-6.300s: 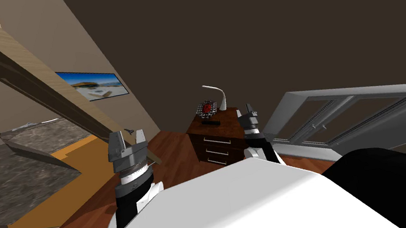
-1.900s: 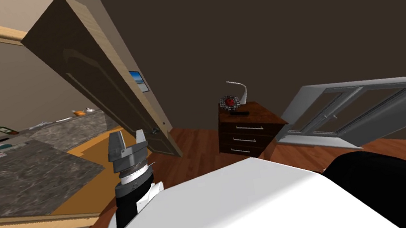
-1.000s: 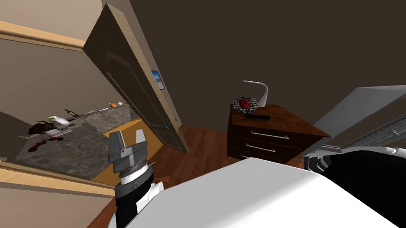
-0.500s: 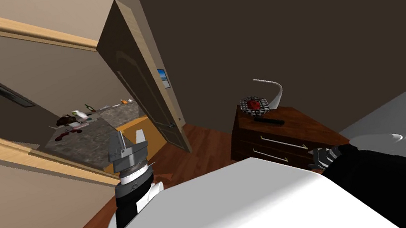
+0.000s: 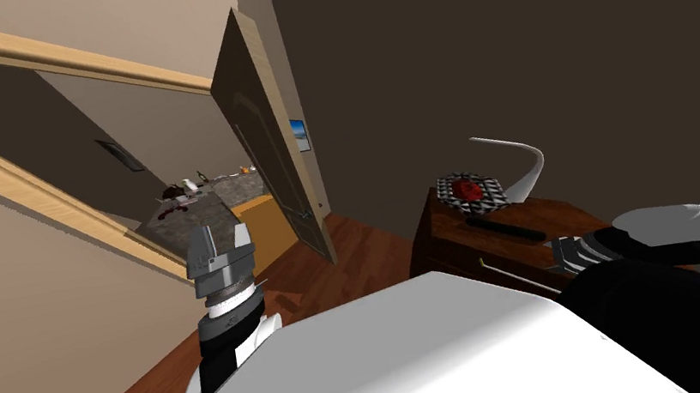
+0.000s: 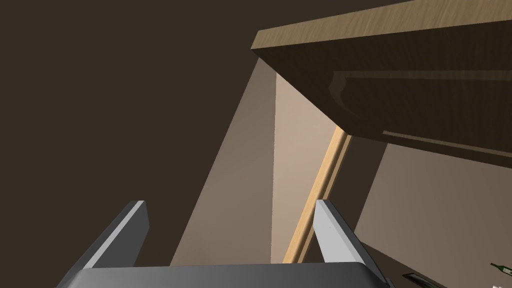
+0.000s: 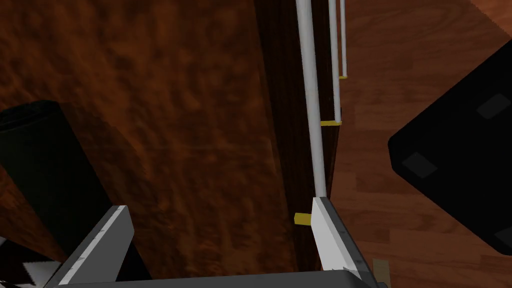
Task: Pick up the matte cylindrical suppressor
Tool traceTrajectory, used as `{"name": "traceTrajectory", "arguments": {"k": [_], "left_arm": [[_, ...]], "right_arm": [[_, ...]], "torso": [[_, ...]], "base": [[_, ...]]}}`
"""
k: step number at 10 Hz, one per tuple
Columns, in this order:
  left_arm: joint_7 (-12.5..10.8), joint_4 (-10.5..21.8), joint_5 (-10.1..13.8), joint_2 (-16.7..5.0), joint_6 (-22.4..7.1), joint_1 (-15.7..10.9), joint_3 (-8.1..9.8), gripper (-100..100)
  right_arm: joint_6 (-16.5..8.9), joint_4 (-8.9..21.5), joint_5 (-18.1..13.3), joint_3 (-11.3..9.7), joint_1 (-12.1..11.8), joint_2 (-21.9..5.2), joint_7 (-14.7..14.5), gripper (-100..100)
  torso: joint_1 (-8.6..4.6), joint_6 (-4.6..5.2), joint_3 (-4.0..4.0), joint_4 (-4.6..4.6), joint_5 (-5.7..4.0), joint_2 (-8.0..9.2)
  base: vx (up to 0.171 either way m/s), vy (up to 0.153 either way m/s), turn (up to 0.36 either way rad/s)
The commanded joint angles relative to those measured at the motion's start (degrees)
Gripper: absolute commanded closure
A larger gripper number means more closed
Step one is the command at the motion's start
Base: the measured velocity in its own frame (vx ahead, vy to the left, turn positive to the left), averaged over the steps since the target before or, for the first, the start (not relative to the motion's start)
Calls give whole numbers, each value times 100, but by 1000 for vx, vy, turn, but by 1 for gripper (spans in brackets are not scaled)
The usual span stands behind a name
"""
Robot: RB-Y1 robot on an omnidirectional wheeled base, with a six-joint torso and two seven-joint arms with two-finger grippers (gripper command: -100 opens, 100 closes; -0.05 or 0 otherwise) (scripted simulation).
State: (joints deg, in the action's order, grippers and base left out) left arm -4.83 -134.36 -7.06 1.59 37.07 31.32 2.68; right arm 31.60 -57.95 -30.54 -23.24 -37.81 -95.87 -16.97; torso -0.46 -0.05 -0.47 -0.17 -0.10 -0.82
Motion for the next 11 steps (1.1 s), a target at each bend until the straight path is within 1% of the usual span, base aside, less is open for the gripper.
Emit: {"name": "traceTrajectory", "arguments": {"k": [1,2,3,4,5,6,7,9,10,11], "left_arm": [[0,0,0,0,0,0,0,0],[0,0,0,1,0,0,0,0],[0,0,0,0,0,-1,-1,0],[0,0,0,0,0,0,0,0],[0,0,0,0,0,0,0,0],[0,0,0,1,0,0,0,0],[0,0,0,1,0,-1,-1,0],[0,0,0,1,-1,-3,-2,0],[0,1,0,1,-1,-3,-2,0],[0,1,0,1,-1,-4,-2,0]], "right_arm": [[51,107,-96,-58,158,-31,8,-100],[134,205,-120,-48,219,-107,-77,-100],[134,205,-120,-48,219,-107,-77,-100],[197,223,-133,-65,245,-95,-127,-100],[159,204,-106,-43,206,-108,-109,-100],[169,206,-109,-43,212,-110,-114,0],[152,270,-91,-81,204,-58,-29,-100],[120,398,-55,-158,189,45,141,-100],[88,526,-19,-235,173,149,310,-100],[72,590,-1,-273,165,201,395,-100]], "torso": [[0,0,0,0,0,0],[14,7,10,4,0,17],[11,-5,6,3,2,9],[9,6,9,3,-1,16],[9,4,12,5,0,21],[31,11,23,9,3,41],[50,12,35,14,9,59],[52,5,58,23,10,102],[48,9,71,29,9,123],[47,9,85,34,9,146]], "base": [[117,-95,88],[150,-108,343],[127,-127,190],[115,-123,167],[55,-62,56],[11,-12,-3],[-45,-7,198],[-139,-35,350],[-222,-36,387],[-194,-17,352]]}}
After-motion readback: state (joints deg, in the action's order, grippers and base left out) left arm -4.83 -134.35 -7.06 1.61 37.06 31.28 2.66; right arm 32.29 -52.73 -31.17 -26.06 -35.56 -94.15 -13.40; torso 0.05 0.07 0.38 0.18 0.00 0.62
